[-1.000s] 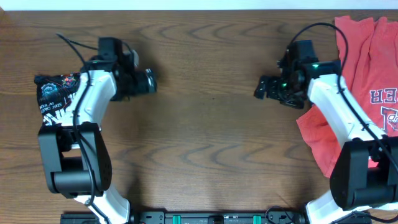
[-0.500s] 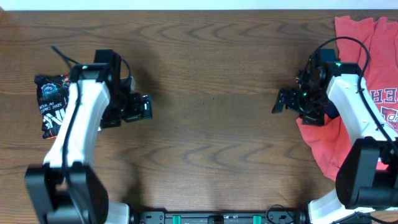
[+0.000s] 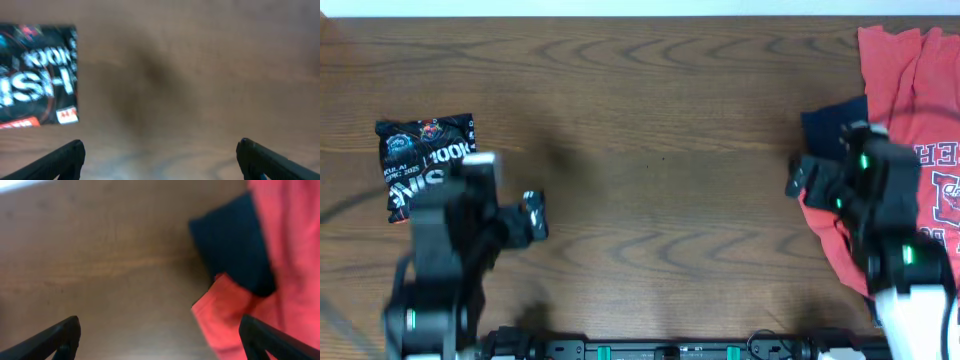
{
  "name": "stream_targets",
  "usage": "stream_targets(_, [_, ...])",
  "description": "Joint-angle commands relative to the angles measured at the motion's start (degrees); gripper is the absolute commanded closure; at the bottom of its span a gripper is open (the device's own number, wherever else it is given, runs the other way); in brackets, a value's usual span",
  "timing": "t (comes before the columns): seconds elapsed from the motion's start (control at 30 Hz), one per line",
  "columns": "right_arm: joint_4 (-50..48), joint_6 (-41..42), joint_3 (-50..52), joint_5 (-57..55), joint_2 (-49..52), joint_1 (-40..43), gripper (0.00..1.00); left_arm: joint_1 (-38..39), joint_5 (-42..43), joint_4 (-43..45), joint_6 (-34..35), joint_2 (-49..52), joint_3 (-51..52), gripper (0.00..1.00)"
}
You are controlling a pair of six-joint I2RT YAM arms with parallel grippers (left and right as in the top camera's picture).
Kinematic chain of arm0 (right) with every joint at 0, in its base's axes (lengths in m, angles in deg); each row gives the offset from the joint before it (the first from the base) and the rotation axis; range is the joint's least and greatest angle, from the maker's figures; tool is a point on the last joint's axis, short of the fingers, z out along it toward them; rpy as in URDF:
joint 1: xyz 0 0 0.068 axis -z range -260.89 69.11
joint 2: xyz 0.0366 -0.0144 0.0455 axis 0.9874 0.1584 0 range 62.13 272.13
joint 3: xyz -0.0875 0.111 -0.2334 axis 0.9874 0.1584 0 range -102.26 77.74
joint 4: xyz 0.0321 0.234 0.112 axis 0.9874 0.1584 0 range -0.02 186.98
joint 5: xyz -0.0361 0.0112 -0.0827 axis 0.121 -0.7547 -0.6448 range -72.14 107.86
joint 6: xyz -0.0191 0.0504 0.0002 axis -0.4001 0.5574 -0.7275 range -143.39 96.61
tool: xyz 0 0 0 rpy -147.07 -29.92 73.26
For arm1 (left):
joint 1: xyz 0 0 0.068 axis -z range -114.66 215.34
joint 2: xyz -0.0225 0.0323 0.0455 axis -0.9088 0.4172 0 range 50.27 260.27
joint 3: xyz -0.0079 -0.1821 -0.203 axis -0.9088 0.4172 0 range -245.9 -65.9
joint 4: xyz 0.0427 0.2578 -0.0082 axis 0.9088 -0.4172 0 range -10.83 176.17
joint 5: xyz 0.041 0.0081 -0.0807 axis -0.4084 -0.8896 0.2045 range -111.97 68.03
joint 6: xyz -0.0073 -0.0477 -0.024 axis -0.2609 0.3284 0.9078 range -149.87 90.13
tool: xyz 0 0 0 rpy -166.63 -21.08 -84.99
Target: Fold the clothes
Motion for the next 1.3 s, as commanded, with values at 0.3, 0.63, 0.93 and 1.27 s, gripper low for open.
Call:
stream_targets(0.3, [6.16,-0.48,5.53,-6.95,-14.56,-0.5,0.01,-0.02,-2.27,-0.76,-0.5,-12.48,2.67,0.02])
stream_targets(0.63, [13.62,-0.48,5.53,-6.97,-14.45,-0.5,0.01,-0.02,-2.27,-0.76,-0.5,-12.39,2.67,0.02])
stream_targets(0.93, [17.4,-0.55,6.16,-6.99,-16.74,-0.48,0.01,-0.02,-2.27,-0.76,-0.5,-12.39,2.67,0.02])
stream_targets(1.27, [-3.39,-8.85,23.34,-3.98,-35.01,0.55,0.01,-0.02,-2.27,-0.76,-0.5,-12.39,2.69,0.02])
